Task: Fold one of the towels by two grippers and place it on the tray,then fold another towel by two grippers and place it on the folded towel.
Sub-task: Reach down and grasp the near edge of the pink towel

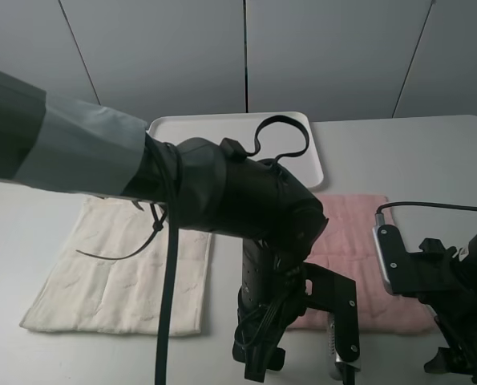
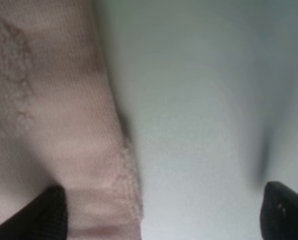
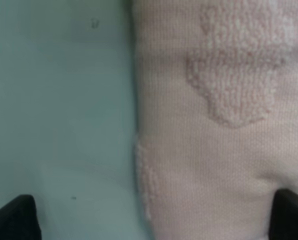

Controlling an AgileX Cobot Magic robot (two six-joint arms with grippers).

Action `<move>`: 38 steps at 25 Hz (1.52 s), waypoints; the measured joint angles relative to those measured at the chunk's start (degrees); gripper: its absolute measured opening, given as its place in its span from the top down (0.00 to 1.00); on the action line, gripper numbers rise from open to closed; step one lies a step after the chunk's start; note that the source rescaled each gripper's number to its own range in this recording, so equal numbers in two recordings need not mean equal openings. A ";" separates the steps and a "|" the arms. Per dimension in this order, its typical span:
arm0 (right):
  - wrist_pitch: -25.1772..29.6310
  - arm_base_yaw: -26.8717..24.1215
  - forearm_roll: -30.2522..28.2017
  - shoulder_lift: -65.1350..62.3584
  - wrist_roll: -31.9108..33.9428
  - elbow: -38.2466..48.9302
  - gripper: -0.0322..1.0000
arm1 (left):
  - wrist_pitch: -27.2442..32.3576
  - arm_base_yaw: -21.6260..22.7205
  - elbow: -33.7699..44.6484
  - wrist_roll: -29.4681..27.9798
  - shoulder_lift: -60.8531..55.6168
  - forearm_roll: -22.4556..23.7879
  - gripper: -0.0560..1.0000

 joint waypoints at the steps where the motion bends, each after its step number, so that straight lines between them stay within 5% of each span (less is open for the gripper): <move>1: -0.36 0.00 0.00 0.24 0.00 0.00 0.06 | 0.00 0.00 0.00 0.00 0.00 0.00 0.00; 14: -3.62 0.00 -0.01 1.03 -1.05 -0.60 0.94 | 0.00 0.00 0.00 -0.11 0.00 0.10 0.00; 24: -3.30 0.00 1.59 1.15 -2.11 -0.71 0.94 | -1.41 0.00 0.00 -2.84 0.09 2.34 0.05; 38: -3.09 0.00 2.87 1.15 -2.46 -0.71 0.94 | -5.14 0.00 0.00 -6.98 0.39 9.35 0.74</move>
